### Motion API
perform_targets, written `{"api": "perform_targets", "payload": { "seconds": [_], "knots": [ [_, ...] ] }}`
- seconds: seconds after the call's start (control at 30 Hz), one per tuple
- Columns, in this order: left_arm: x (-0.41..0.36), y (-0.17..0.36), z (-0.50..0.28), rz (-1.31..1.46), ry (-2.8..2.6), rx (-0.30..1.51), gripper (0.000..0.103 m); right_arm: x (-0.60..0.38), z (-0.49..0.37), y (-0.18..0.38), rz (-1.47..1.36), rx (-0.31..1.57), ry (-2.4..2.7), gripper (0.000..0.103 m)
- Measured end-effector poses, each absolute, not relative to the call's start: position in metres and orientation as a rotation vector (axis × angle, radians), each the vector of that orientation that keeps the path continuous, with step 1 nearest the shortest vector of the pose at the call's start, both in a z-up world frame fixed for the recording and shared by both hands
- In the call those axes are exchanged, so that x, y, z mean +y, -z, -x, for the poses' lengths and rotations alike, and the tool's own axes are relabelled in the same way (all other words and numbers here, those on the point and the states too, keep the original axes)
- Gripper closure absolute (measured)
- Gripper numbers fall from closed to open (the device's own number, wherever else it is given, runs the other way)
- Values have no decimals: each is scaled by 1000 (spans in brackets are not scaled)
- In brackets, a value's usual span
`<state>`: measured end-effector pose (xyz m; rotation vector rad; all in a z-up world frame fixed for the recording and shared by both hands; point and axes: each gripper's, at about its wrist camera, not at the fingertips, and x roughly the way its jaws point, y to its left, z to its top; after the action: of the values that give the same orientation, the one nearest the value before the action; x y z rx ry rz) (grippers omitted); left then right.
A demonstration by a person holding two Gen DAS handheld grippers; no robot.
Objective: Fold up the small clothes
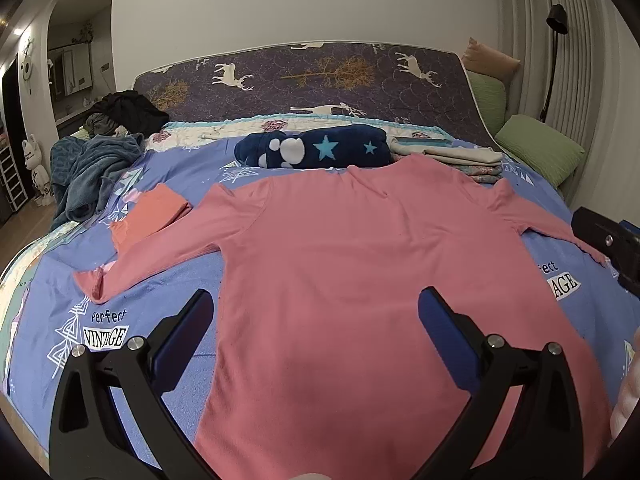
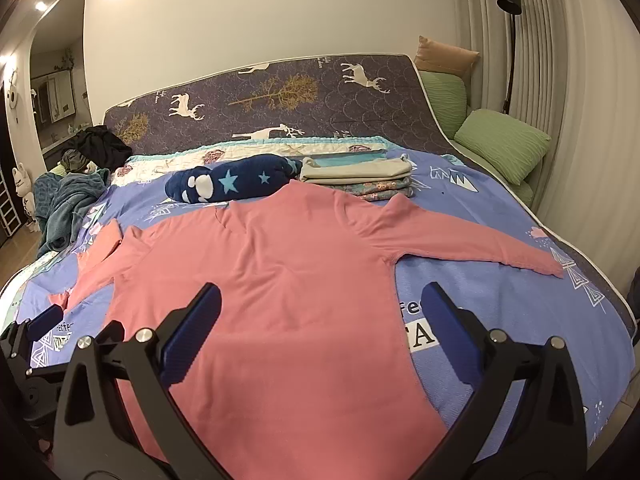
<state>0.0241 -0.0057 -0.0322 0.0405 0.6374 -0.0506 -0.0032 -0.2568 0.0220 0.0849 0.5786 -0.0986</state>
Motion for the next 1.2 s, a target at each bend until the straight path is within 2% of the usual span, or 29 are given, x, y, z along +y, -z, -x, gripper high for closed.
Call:
{"api": "perform_targets", "payload": {
  "seconds": [0.57, 1.2],
  "knots": [
    [-12, 37, -25, -136, 92, 643, 1, -252, -6, -18, -89, 588, 101, 2],
    [-6, 43, -27, -124, 83, 669, 1, -249, -6, -16, -94, 591, 81, 2]
  ]
}}
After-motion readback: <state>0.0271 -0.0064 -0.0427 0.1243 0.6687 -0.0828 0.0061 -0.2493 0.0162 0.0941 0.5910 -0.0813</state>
